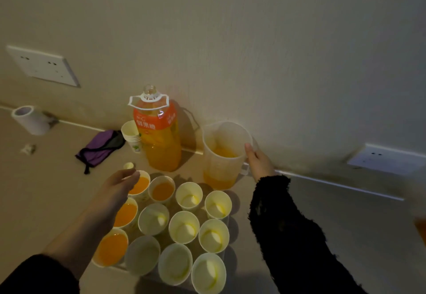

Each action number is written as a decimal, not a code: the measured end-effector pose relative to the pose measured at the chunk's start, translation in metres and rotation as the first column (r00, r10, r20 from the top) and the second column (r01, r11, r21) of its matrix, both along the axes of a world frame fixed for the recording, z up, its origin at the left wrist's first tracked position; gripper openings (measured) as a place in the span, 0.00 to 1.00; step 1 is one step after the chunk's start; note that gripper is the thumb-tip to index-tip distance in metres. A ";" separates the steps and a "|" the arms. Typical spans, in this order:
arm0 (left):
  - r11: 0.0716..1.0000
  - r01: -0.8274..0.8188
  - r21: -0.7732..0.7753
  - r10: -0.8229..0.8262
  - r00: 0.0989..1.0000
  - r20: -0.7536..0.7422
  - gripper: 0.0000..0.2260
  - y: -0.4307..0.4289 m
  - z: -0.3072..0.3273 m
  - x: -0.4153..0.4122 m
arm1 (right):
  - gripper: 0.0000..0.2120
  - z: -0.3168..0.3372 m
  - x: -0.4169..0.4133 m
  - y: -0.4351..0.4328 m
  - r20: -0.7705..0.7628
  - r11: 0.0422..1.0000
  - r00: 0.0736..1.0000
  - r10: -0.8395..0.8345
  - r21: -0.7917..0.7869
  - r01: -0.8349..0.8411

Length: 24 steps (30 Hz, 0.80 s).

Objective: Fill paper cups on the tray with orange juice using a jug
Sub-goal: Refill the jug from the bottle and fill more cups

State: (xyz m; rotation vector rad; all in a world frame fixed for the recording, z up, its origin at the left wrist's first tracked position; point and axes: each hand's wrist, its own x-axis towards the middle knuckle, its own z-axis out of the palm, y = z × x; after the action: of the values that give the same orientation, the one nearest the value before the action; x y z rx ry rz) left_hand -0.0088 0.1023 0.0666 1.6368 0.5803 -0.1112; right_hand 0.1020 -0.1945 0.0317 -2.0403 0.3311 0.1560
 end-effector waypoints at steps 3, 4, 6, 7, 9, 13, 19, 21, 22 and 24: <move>1.000 -0.013 -0.028 0.013 1.000 0.003 0.11 0.006 0.006 -0.006 | 0.19 -0.013 -0.001 0.000 0.035 0.976 0.996 -0.086 0.204 0.077; 0.999 -0.025 -0.043 0.025 1.000 -0.001 0.11 0.008 0.007 -0.008 | 0.18 -0.015 -0.001 0.000 0.021 0.956 0.993 -0.112 0.276 0.102; 0.996 -0.059 -0.060 0.059 0.998 -0.005 0.13 0.013 0.008 -0.011 | 0.17 -0.016 0.001 0.002 -0.027 0.903 0.985 -0.173 0.395 0.169; 0.995 -0.072 -0.066 0.072 0.997 -0.006 0.15 0.015 0.009 -0.013 | 0.19 -0.017 0.003 0.004 -0.057 0.870 0.973 -0.222 0.440 0.225; 0.992 -0.100 -0.078 0.100 0.995 -0.006 0.18 0.020 0.011 -0.015 | 0.23 -0.017 0.008 0.011 -0.091 0.818 0.941 -0.325 0.474 0.328; 0.985 -0.143 -0.099 0.144 0.990 0.001 0.19 0.033 0.011 -0.024 | 0.23 0.003 0.015 0.017 -0.015 0.824 0.917 -0.399 0.432 0.366; 0.977 -0.162 -0.141 0.165 0.986 0.010 0.17 0.045 0.008 -0.031 | 0.13 0.065 0.005 0.011 0.189 0.880 0.900 -0.393 0.361 0.309; 0.979 -0.145 -0.141 0.150 0.988 0.021 0.16 0.050 0.008 -0.031 | 0.14 0.081 -0.002 0.014 0.225 0.877 0.889 -0.398 0.377 0.297; 0.981 -0.130 -0.144 0.135 0.990 0.028 0.16 0.054 0.008 -0.031 | 0.14 0.088 -0.005 0.016 0.243 0.875 0.882 -0.404 0.385 0.295; 0.986 -0.093 -0.142 0.099 0.995 0.034 0.16 0.064 0.006 -0.030 | 0.16 0.100 -0.013 0.020 0.295 0.873 0.859 -0.418 0.391 0.291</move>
State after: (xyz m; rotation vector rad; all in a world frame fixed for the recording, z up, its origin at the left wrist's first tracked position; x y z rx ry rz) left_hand -0.0391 0.1659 0.0722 1.4696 0.6056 -0.0464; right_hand 0.0888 -0.1749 0.1322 -1.5920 0.4103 -0.3846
